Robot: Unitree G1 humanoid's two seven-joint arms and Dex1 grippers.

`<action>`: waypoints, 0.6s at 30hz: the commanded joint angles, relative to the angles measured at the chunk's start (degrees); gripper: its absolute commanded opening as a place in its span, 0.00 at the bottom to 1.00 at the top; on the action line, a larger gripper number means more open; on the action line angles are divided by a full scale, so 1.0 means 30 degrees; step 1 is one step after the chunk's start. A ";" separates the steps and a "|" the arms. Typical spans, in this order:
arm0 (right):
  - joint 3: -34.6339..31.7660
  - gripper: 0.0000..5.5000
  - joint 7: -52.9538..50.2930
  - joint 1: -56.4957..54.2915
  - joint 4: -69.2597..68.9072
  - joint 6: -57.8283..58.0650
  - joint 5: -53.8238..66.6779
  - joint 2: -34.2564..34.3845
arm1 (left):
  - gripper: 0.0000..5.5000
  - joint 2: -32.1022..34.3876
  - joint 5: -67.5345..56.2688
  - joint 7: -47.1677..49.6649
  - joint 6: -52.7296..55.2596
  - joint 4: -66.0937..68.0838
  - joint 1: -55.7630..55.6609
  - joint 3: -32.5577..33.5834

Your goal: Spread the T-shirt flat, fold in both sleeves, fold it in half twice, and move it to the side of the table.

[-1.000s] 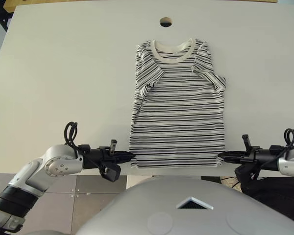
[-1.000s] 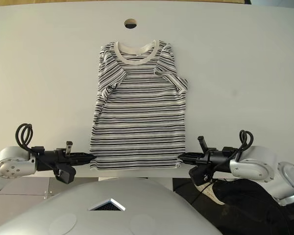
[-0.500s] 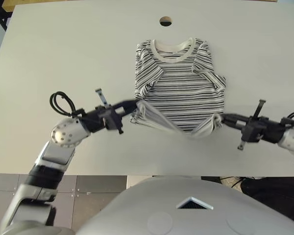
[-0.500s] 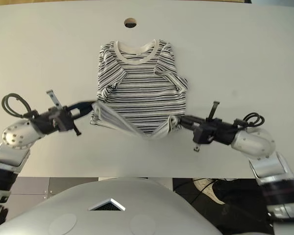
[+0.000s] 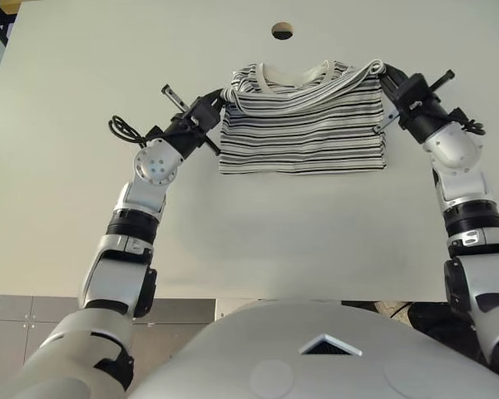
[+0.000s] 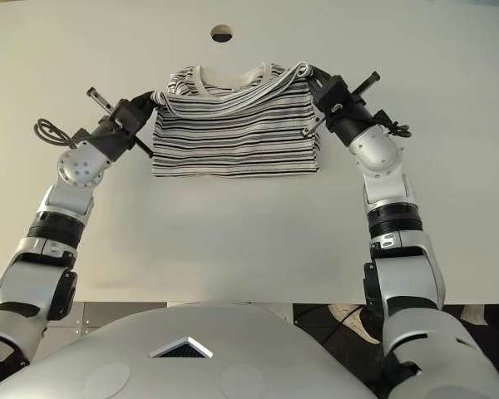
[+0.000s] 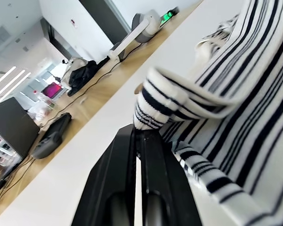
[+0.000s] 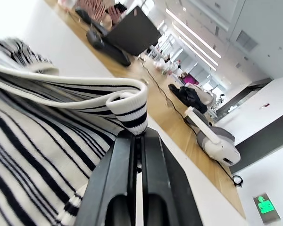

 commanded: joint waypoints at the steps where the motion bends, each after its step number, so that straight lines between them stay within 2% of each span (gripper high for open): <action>1: 0.0673 0.02 -0.1266 -0.1673 0.2865 -0.0230 -0.1494 0.0811 | 0.02 -0.0686 0.0857 0.0983 -0.0328 0.3616 -0.2369 -0.0014; 4: 0.0862 0.08 -0.2301 -0.2521 0.4556 -0.0148 -0.2239 0.1143 | 0.02 -0.1276 0.1480 0.1309 -0.0635 0.5647 -0.3276 -0.0396; 10: 0.0794 0.27 -0.3513 -0.3807 0.6780 0.0183 -0.2561 0.1632 | 0.19 -0.2415 0.1721 0.1978 -0.0538 0.8155 -0.4389 -0.0230; 15: 0.0861 0.44 -0.3775 -0.5021 0.8420 0.1405 -0.2723 0.1815 | 0.34 -0.2945 0.0628 0.2189 0.0331 0.9286 -0.5382 0.1121; 18: 0.0627 0.53 -0.3811 -0.5801 0.9049 0.2143 -0.2582 0.2157 | 0.42 -0.3143 -0.0601 0.2229 0.1418 0.9812 -0.6141 0.2656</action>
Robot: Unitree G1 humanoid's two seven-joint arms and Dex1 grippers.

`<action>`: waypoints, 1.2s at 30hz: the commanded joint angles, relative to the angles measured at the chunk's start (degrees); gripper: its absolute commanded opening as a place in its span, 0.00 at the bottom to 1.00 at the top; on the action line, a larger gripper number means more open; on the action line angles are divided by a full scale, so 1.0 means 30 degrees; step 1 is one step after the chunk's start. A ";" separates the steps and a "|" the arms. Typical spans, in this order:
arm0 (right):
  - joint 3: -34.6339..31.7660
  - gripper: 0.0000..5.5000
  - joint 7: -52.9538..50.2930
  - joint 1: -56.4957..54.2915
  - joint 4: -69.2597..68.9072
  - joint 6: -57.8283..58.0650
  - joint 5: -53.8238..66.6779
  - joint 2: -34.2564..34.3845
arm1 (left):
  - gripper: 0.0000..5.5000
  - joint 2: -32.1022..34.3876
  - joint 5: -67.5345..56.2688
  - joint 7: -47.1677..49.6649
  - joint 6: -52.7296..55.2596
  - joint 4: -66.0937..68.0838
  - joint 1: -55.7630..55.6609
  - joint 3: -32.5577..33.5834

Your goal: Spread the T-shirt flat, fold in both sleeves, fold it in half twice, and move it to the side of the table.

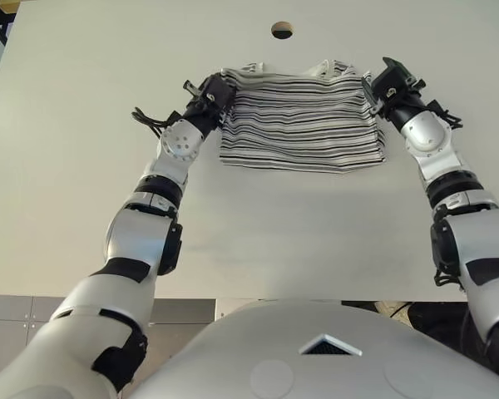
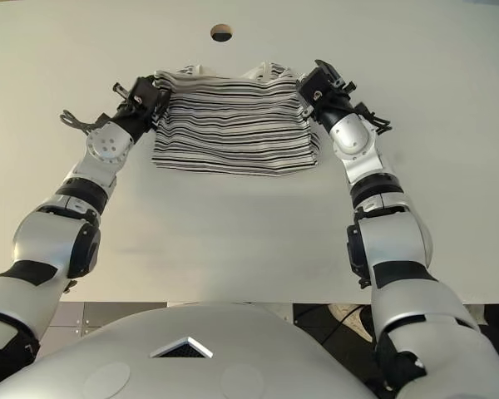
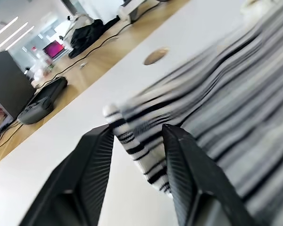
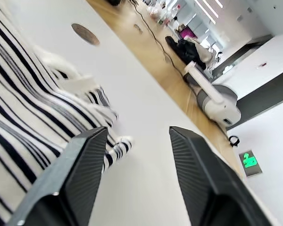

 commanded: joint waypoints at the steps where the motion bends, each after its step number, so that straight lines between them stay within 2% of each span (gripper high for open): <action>1: -0.0391 0.57 -0.0376 -0.1413 0.0783 0.1123 0.0159 0.0462 | 0.45 -0.0250 -0.1749 0.0264 0.1906 0.0801 -0.1323 0.2136; 3: -0.0725 0.65 -0.0395 -0.1572 0.0620 0.0927 0.0456 0.0442 | 0.52 -0.0312 -0.2507 0.0721 0.3270 0.1142 -0.1713 0.3135; 5: -0.0458 0.71 0.0122 -0.0825 -0.0851 -0.0847 0.0288 0.0007 | 0.57 -0.0166 -0.2535 0.1472 0.4445 0.1393 -0.1705 0.3468; 9: 0.1792 0.72 0.3277 0.3715 -0.8354 -0.3769 -0.1736 -0.3381 | 0.72 0.1089 -0.2546 0.2898 0.4687 0.1159 -0.0174 0.4146; 11: 0.2501 0.72 0.4564 0.5372 -0.9753 -0.3631 -0.2736 -0.5071 | 0.77 0.1624 -0.2935 0.3047 0.3382 0.0412 0.0954 0.4694; 16: 0.3098 0.72 0.5675 0.7563 -1.0990 -0.3092 -0.4114 -0.7480 | 0.77 0.1516 -0.4108 0.3040 0.0540 -0.3270 0.3469 0.5844; 20: 0.4248 0.72 0.7301 0.8946 -1.3050 -0.3319 -0.4725 -0.8718 | 0.77 0.1049 -0.4978 0.2712 0.0227 -0.8121 0.6084 0.6222; 25: 0.5788 0.72 0.8992 1.1347 -1.7959 -0.3531 -0.3484 -0.8557 | 0.77 0.0611 -0.4967 0.2818 0.1212 -1.2975 0.8773 0.5994; 29: 0.6797 0.72 1.0154 1.4619 -2.5945 -0.1930 -0.1414 -0.8643 | 0.77 0.0573 -0.5156 0.2633 0.1739 -1.5853 1.0398 0.6146; 31: 0.8002 0.72 1.0953 1.4908 -2.7657 -0.1220 -0.1485 -0.7657 | 0.77 0.0564 -0.5343 0.2748 0.2001 -1.6291 1.0628 0.6406; 36: 1.0718 0.72 1.1321 1.2830 -2.6804 0.0573 -0.3671 -0.2440 | 0.77 0.0387 -0.5354 0.2710 0.2196 -1.6578 1.0552 0.6551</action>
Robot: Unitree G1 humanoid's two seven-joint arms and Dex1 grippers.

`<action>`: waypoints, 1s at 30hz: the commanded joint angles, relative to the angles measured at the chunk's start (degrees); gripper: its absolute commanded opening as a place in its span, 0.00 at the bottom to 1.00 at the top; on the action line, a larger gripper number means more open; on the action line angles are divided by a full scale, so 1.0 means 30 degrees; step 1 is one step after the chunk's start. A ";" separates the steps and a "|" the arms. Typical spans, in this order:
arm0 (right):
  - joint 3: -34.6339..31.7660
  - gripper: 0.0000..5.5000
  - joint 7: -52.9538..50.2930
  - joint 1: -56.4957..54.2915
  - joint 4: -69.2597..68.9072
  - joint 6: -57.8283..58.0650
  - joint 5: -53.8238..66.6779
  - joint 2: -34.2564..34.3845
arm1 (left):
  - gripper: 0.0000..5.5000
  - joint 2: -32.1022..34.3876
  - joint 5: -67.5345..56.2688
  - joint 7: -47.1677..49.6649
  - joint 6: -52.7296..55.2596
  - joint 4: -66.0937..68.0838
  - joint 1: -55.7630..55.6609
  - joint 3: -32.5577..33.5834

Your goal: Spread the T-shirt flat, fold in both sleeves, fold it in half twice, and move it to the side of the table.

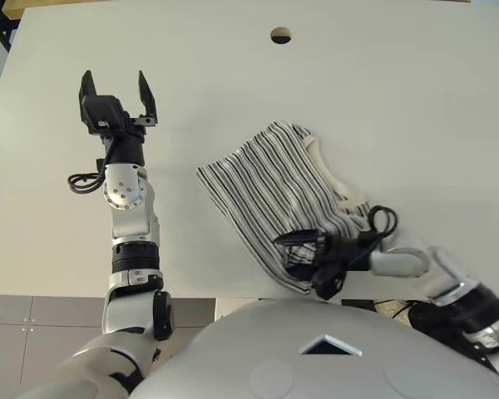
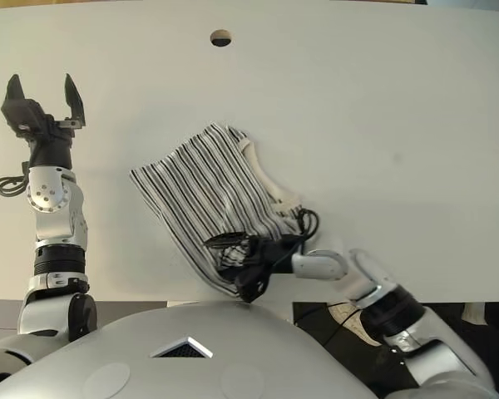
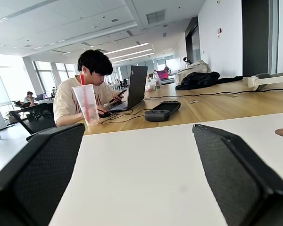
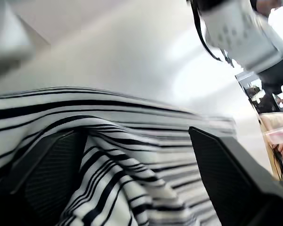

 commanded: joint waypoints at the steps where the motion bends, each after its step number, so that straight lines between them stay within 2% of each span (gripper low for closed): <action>1: 0.1245 0.72 -0.0410 -0.1493 0.0759 0.1611 -0.1566 0.3659 | 0.77 -0.0148 -0.0031 -0.0064 0.0321 -0.0365 -0.0044 0.0105; 3: 0.0653 0.72 -0.1030 -0.1816 0.0608 0.2215 -0.1530 0.4372 | 0.77 -0.0186 0.0031 -0.0148 0.0285 -0.0271 -0.0115 0.0043; 9: -0.2490 0.72 -0.0051 -0.1661 -0.2683 0.2314 0.1875 0.1737 | 0.77 -0.0550 -0.0122 -0.0955 0.0074 -0.1414 0.0049 -0.0532; 12: -0.3799 0.72 0.0321 -0.2975 -0.3326 0.3108 0.3926 0.1682 | 0.77 -0.0719 -0.0068 -0.1170 0.0151 -0.1824 0.0018 -0.0721; 15: -0.4277 0.72 -0.1583 -0.6210 0.2044 0.3384 0.1937 0.3269 | 0.77 -0.0879 -0.0069 -0.1170 0.0176 -0.1901 -0.0145 -0.0707; 20: -0.2461 0.72 -0.6810 -1.0378 1.4380 0.2712 -0.2312 0.6162 | 0.77 -0.1355 -0.0001 -0.1203 0.0094 -0.1490 -0.0320 -0.1002; 25: -0.1640 0.72 -0.9250 -1.1958 2.1199 0.2146 -0.3460 0.7515 | 0.77 -0.1746 0.0136 -0.1301 0.0077 -0.1441 -0.0375 -0.1270; 30: -0.2942 0.72 -1.2011 -1.4471 2.6363 0.3344 -0.2440 0.8430 | 0.77 -0.1713 0.0264 -0.1400 0.0036 -0.1245 -0.0638 -0.1446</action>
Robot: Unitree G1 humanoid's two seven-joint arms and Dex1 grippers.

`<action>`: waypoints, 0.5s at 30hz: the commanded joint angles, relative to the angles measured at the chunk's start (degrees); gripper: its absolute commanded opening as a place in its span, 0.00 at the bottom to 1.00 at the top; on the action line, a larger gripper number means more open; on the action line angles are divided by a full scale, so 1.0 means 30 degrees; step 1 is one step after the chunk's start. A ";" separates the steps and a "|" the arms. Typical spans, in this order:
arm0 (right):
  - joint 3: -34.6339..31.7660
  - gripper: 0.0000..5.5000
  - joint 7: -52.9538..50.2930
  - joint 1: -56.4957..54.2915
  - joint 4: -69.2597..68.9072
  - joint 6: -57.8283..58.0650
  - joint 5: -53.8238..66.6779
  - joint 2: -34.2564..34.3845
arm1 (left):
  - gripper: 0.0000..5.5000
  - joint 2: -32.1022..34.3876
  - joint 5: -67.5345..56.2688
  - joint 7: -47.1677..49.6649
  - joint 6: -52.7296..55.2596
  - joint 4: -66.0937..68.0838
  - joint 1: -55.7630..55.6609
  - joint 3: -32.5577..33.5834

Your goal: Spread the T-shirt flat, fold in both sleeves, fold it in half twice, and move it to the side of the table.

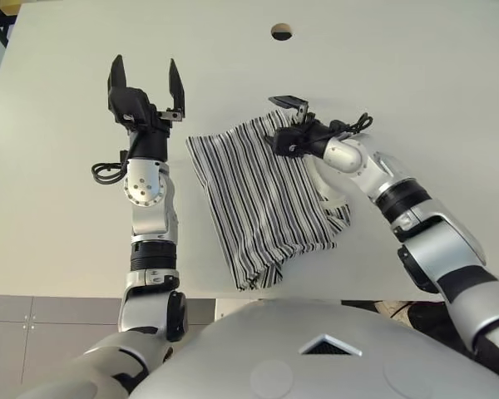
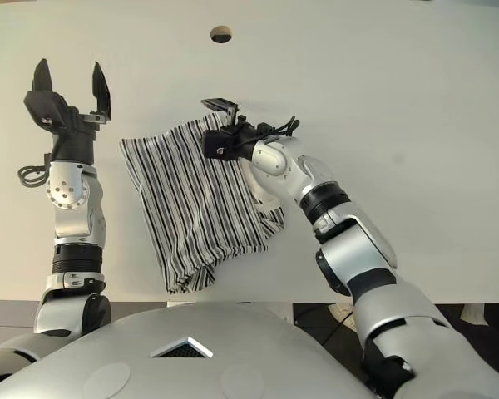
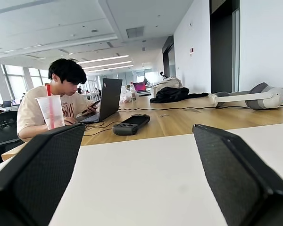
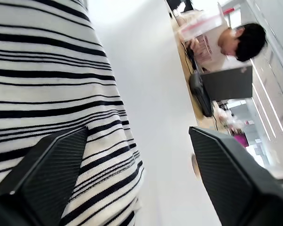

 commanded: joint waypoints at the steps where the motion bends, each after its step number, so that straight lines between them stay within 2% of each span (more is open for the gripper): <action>1: -0.1064 0.72 -0.1547 -0.1483 0.4696 0.2154 0.0116 0.0303 | 0.77 0.0007 0.0227 -0.0253 0.0085 0.0425 -0.0592 -0.0208; 6: -0.2329 0.72 -0.3488 -0.2925 0.6535 0.3062 0.0727 0.1108 | 0.77 0.0536 0.0544 -0.0436 -0.0192 0.0727 -0.0696 -0.0175; 11: -0.3078 0.72 -0.4988 -0.2663 0.5168 0.0518 0.1144 0.0927 | 0.77 0.1879 0.2015 -0.0812 -0.1243 0.1076 -0.0210 -0.0516; 15: -0.4829 0.72 -0.4258 0.1564 -0.4446 -0.3828 0.2399 -0.2941 | 0.77 0.4934 0.5528 -0.1962 -0.4050 0.0017 0.1394 -0.1786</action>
